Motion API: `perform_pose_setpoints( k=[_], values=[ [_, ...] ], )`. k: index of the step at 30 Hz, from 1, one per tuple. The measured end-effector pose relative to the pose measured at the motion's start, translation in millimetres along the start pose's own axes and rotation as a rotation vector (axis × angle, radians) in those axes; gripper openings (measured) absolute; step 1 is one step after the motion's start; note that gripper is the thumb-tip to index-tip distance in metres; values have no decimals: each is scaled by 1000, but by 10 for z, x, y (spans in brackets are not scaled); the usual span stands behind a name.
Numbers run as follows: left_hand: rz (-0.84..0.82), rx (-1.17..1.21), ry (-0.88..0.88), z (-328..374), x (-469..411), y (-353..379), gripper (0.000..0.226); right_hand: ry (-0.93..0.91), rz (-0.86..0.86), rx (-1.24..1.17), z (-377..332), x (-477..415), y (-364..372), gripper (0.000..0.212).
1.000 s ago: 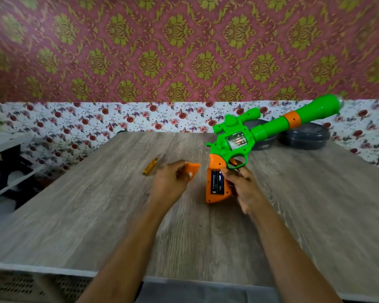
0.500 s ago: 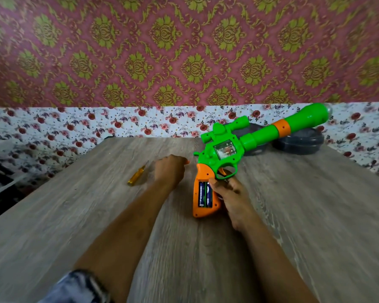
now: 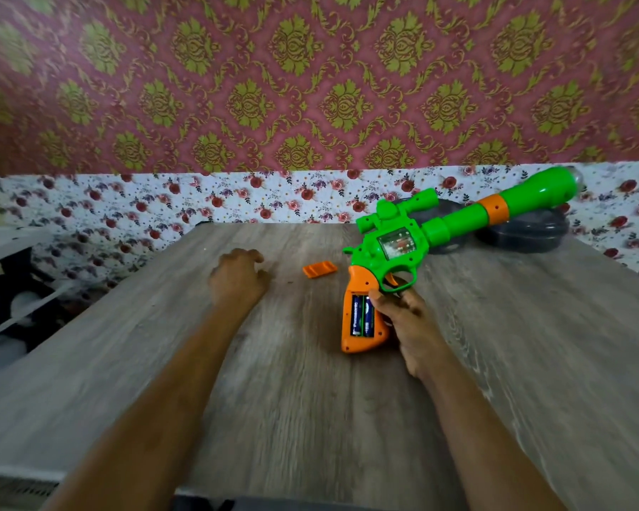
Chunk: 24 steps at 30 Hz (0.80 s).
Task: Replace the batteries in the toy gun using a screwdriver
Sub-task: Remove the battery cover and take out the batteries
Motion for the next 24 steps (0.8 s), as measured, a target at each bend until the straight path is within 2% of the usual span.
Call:
perform_pose_setpoints(
  k=[2, 5, 13, 16, 20, 24],
  values=[
    [-69, -114, -17, -185, 74, 47, 42, 6, -7, 0, -8, 24, 19, 16],
    [-134, -80, -76, -368, 149, 133, 45, 22, -16, -1, -2, 49, 43, 15],
    [-76, 89, -192, -448, 227, 114, 18, 33, -46, -25, 17, 15, 25, 18],
    [78, 213, -217, -503, 245, -101, 20, 32, -43, -25, 22, -1, 6, 18],
    [349, 365, -91, -322, 455, -650, 18, 26, -49, -45, -3, 11, 18, 18],
    [447, 792, -16, -154, 831, -969, 7, 25, -56, -42, -21, 42, 48, 18]
  ],
)
Point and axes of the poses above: each hand's wrist, its own x-axis away from the middle knuckle, its own y-axis out of the palm, z = x × y, the point moved 10 cm from there along -x, towards the middle knuckle, and after that the axes turned 9 degrees about -x, right-handed, at the moved point
